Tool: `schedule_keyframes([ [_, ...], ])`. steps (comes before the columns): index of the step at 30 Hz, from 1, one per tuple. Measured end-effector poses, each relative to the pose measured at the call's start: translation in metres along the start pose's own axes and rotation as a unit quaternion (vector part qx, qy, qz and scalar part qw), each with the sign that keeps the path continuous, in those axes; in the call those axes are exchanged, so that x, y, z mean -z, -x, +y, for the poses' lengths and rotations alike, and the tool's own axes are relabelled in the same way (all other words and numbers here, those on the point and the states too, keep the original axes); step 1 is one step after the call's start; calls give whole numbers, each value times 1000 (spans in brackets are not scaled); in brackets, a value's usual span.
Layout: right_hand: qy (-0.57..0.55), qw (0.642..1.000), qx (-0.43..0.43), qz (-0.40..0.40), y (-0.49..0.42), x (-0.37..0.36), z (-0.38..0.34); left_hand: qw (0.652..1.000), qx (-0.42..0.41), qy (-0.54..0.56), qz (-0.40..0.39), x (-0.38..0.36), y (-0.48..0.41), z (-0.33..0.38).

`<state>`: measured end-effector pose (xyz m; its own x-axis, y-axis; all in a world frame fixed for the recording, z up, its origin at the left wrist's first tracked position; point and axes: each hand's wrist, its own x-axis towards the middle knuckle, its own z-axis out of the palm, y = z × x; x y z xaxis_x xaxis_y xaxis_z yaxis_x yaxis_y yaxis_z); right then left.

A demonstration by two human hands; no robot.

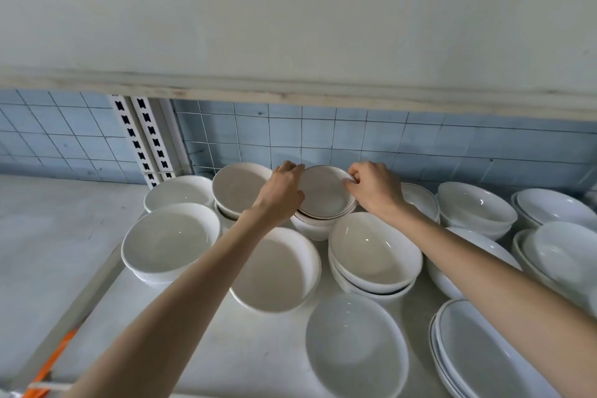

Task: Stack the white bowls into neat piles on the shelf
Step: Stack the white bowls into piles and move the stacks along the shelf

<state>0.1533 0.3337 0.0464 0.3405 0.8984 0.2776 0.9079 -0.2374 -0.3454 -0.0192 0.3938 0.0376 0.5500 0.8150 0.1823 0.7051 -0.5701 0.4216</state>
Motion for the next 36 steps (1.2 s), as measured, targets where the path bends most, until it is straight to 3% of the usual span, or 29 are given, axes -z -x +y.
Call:
schedule_keyframes([
  [4, -10, 999, 20, 36, 3, -3, 2, 999, 10, 42, 9, -2, -4, 0],
  [13, -205, 976, -9, 76, 1, -9, -2, 991, 44, 125, 31, -2, -3, 2],
  [19, -247, 962, 27, 110, -2, -7, -9, 982, 46, 180, 46, 3, 3, 7],
  [23, -325, 936, 4, 134, -5, 2, -8, 968, 34, 241, 63, 8, 8, 13],
  [26, -377, 914, -10, 148, -8, 14, -10, 945, 27, 317, 77, 14, 12, 19],
  [30, -421, 893, -23, 161, -8, 27, -12, 872, 57, 479, 89, 25, 17, 28],
  [36, -441, 888, -8, 130, 14, 44, -14, 826, 67, 550, 106, 39, 31, 40],
])
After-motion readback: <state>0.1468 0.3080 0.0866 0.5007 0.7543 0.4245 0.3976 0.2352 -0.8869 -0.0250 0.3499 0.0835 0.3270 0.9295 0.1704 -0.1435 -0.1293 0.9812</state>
